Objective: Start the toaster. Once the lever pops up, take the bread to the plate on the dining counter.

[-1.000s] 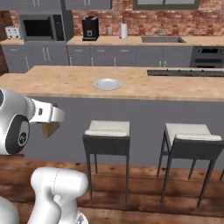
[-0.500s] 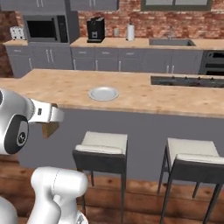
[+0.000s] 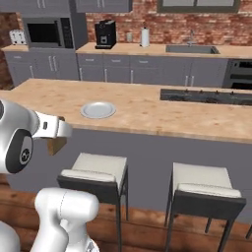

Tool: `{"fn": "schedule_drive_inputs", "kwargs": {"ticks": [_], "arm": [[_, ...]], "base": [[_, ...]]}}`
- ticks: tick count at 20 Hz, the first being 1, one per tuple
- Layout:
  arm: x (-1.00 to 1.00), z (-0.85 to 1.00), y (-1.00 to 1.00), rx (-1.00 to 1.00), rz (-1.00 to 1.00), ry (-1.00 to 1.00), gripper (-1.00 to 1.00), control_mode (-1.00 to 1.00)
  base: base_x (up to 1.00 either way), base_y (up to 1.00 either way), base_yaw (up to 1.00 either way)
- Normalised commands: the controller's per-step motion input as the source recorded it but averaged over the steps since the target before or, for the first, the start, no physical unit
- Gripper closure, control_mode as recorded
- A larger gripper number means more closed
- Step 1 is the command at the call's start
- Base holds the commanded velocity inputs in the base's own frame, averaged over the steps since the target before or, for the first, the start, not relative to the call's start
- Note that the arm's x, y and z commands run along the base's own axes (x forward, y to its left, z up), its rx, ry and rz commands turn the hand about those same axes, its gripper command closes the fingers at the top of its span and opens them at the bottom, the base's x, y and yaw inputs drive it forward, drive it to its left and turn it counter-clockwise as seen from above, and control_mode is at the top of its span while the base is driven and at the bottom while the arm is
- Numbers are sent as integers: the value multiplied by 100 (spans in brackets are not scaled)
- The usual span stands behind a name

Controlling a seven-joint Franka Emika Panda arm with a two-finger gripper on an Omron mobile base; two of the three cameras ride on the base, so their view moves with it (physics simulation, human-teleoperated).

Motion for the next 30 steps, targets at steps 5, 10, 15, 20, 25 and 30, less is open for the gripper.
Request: {"fn": "schedule_drive_inputs", "kwargs": {"ticks": [5,10,15,20,25,30], "arm": [[0,0,0,0,0,0,100,100],[0,0,0,0,0,0,100,100],[0,0,0,0,0,0,100,100],[0,0,0,0,0,0,100,100],[22,0,0,0,1,0,100,-100],[77,1,0,2,9,0,100,-100]], "base": [[45,-31,2],[49,-7,0],[58,-2,0],[51,0,0],[28,0,0],[0,0,0]]}}
